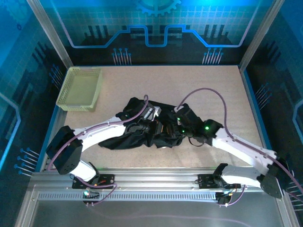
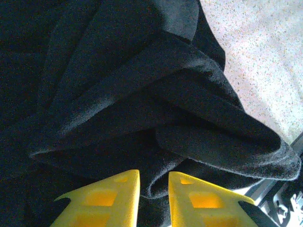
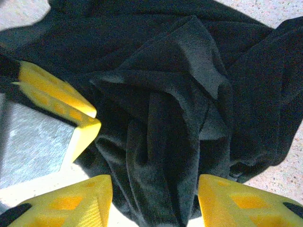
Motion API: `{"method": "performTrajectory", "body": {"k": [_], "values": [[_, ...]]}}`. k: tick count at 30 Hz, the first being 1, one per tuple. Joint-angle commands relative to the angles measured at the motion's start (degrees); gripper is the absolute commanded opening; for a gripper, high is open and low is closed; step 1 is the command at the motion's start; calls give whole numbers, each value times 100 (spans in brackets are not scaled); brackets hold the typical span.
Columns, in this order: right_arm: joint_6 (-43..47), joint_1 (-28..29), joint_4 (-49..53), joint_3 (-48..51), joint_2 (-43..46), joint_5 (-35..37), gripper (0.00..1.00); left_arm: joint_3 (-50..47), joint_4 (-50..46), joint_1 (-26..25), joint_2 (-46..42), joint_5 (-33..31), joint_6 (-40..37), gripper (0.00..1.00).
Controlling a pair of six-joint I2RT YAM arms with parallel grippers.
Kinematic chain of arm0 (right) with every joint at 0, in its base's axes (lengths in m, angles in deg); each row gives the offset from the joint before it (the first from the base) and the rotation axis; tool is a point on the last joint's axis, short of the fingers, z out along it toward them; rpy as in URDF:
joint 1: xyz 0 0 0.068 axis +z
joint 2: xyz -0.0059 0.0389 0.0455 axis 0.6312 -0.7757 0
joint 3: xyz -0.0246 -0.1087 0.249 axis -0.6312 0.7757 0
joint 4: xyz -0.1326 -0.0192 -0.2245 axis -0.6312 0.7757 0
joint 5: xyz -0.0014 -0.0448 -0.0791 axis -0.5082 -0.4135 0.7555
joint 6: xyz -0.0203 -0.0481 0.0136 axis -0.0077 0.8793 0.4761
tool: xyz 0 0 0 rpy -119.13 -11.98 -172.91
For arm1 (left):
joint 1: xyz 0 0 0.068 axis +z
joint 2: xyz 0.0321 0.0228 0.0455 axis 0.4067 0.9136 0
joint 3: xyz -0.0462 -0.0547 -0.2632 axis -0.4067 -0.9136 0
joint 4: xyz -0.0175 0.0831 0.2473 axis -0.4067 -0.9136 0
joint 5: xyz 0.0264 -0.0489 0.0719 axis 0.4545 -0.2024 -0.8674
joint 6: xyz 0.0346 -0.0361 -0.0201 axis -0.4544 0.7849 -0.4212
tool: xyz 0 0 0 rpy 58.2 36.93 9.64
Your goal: Fold the inside-out t-shirt
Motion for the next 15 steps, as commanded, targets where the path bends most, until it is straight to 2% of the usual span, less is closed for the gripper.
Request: {"method": "performTrajectory", "body": {"k": [1,4,10,12,15], "values": [[145,141,368,-287,-451,339,54,-133,130,-20,-144,-199,125,31],[150,189,425,-379,-737,480,51,-153,151,-20,-130,-169,144,33],[62,168,354,-248,-546,591,10,-97,197,-29,-16,-86,100,40],[36,108,169,-60,-336,333,2,-41,171,-52,28,-85,63,43],[-5,18,-377,373,3,-359,0,55,127,-144,124,-71,-40,45]]}}
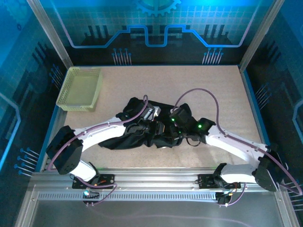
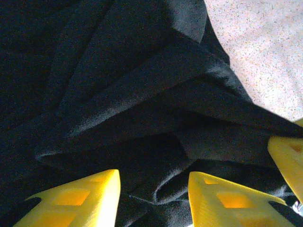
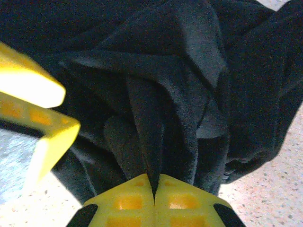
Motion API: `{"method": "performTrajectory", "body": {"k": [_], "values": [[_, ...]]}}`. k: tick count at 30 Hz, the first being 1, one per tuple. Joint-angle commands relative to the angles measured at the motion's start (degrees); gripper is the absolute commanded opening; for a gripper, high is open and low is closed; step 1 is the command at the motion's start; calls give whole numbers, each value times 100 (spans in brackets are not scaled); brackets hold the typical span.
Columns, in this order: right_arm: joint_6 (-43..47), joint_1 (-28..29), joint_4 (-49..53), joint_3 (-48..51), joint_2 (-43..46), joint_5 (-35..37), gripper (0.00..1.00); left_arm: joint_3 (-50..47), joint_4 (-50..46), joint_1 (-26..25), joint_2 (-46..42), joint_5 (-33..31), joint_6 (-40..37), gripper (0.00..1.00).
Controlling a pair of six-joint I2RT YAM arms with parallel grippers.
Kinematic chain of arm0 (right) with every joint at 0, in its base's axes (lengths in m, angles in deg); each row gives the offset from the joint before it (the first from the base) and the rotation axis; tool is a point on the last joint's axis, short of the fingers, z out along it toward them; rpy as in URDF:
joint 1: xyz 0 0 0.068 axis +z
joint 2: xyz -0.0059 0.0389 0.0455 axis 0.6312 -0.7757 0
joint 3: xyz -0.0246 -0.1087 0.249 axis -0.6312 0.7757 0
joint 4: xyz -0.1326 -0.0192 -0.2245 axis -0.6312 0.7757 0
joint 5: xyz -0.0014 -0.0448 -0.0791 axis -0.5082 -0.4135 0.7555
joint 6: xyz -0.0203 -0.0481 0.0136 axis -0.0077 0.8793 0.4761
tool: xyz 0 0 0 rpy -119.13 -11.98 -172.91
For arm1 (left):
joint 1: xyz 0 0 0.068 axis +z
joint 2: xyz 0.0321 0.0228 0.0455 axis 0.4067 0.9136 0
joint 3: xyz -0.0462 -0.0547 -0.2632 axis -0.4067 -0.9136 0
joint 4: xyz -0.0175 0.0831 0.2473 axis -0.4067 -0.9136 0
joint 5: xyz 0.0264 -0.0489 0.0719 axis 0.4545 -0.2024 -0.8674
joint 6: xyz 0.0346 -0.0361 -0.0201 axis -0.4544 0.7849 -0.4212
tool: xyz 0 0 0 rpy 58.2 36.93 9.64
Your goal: Fold the inside-out t-shirt
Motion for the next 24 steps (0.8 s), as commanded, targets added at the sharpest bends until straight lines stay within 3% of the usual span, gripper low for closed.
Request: {"method": "performTrajectory", "body": {"k": [1,5,10,21,24], "values": [[-120,-101,-586,405,423,-772,0,134,38,-143,133,13,-167,46],[-303,-300,-1276,700,1030,-1552,0,146,65,-211,199,-19,-227,47],[-421,-605,-1439,830,1387,-1985,0,150,48,-211,334,-145,-289,49],[-538,-653,-1520,1130,1414,-1939,0,385,238,-222,759,-522,-114,48],[-796,-707,-1324,1251,1382,-1481,0,445,374,-219,849,-440,-80,41]]}}
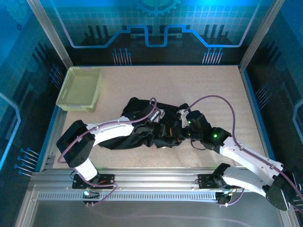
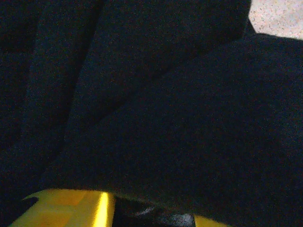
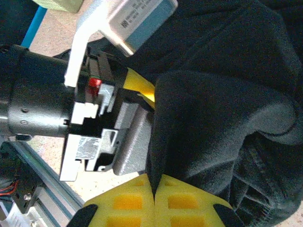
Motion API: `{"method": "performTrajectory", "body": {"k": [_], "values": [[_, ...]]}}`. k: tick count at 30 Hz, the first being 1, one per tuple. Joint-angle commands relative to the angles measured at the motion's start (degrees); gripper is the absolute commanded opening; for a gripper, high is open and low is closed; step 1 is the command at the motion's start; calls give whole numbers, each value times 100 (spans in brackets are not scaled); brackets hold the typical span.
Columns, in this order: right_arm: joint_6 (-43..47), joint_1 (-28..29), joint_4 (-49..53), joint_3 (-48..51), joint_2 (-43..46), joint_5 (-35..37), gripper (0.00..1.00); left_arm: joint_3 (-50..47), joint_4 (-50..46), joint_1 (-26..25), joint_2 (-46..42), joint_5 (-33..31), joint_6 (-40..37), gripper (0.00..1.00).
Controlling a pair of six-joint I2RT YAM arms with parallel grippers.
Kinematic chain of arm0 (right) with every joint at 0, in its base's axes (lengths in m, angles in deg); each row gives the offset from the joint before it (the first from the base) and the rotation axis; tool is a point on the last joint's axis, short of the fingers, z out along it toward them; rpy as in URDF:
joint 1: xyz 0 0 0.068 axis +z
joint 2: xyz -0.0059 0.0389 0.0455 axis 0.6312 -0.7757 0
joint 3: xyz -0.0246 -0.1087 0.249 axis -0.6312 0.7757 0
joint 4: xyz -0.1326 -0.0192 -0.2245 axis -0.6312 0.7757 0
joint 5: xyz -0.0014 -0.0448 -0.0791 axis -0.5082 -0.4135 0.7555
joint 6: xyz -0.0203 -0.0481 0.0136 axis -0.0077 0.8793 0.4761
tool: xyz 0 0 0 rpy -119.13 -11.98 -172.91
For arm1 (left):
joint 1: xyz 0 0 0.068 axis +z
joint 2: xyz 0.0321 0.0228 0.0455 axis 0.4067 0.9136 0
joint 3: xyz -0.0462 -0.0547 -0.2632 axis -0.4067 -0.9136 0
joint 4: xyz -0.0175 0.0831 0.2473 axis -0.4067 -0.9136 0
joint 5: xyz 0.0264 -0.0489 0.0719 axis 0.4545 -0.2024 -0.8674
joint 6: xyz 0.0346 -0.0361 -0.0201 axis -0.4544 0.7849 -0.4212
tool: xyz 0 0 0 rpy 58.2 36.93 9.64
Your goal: Fold the inside-out t-shirt
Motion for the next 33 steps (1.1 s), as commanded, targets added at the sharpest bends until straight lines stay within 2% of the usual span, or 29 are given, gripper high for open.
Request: {"method": "performTrajectory", "body": {"k": [1,5,8,10,14,18,21,24,33], "values": [[-347,-176,49,193,12,315,0,244,205,-28,154,-81,42,37],[-809,-664,-289,728,87,73,0,294,227,-25,344,-87,43,18],[-817,-890,-180,838,156,123,9,251,213,-24,331,-105,50,5],[-622,-912,99,702,180,264,21,166,246,-29,240,-95,51,0],[122,-770,883,122,193,799,35,-132,471,-39,-96,-87,88,0],[883,-60,1421,-557,35,1573,43,-508,780,-56,-479,-4,180,0],[1120,364,1509,-930,-311,1694,44,-777,1050,-67,-738,10,264,0],[1116,534,1363,-1054,-656,1655,44,-883,1096,-72,-856,-16,279,0],[1094,565,1122,-1300,-1594,1955,45,-879,1146,-74,-892,89,280,0]]}}
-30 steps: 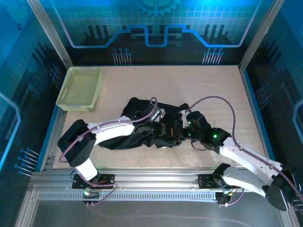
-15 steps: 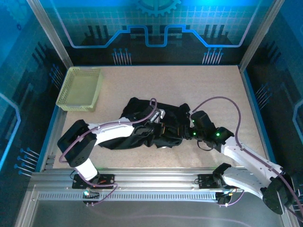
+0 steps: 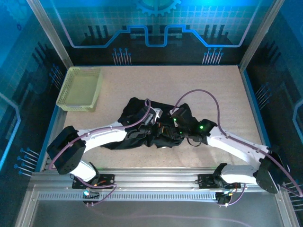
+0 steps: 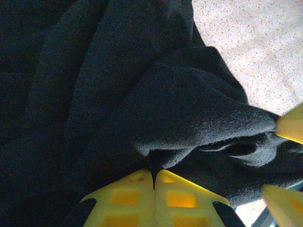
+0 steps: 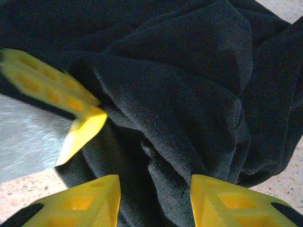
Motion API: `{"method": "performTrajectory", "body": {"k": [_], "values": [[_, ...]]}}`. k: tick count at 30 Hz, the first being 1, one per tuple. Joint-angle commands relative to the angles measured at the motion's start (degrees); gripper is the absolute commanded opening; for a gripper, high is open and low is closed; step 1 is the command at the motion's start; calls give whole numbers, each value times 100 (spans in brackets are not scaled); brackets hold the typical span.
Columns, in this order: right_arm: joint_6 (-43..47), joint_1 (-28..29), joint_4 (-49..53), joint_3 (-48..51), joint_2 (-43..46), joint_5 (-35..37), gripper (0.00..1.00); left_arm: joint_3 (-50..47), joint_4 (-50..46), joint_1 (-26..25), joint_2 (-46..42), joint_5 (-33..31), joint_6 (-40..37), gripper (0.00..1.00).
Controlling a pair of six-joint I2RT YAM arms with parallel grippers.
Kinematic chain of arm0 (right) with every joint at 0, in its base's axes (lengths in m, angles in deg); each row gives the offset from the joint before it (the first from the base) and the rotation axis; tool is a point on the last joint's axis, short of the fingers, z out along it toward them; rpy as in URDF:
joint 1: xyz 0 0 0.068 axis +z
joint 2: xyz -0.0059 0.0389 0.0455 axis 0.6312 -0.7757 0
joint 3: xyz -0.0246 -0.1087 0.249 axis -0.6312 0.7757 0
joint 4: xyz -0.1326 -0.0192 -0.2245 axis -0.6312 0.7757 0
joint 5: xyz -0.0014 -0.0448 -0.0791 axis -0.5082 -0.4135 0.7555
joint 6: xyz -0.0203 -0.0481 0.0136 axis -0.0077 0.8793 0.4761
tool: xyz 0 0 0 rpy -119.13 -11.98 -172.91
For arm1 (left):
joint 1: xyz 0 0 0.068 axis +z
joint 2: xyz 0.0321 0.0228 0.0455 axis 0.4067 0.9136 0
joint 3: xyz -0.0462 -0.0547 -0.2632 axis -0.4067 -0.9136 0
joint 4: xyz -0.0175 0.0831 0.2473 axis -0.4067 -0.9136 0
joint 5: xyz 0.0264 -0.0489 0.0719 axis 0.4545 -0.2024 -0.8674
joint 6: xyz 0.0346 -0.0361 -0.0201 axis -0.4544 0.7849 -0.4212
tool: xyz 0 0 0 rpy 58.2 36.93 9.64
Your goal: Fold the inside-out t-shirt
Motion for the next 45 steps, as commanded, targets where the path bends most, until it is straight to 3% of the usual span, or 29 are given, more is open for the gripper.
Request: {"method": "performTrajectory", "body": {"k": [1,5,13,18,23,34,41,45], "values": [[49,58,35,-273,-208,407,47,-94,142,-39,-179,96,102,0],[16,57,53,-329,-427,684,46,-188,217,-32,-284,163,87,0],[17,57,72,-376,-567,747,19,-389,351,-33,-519,167,74,0],[-49,41,218,-418,-158,770,0,-503,414,-31,-636,57,95,0],[-163,-306,402,-416,637,569,0,-698,556,-5,-868,-19,125,0],[-317,-1587,-52,-110,1965,-1397,0,-1487,1529,645,-2155,419,791,0],[-299,-1616,-421,89,2167,-1813,0,-1831,2252,896,-2328,795,1093,2],[-242,-1618,-630,247,2351,-1882,0,-2095,2733,1158,-2318,1058,1430,14]]}}
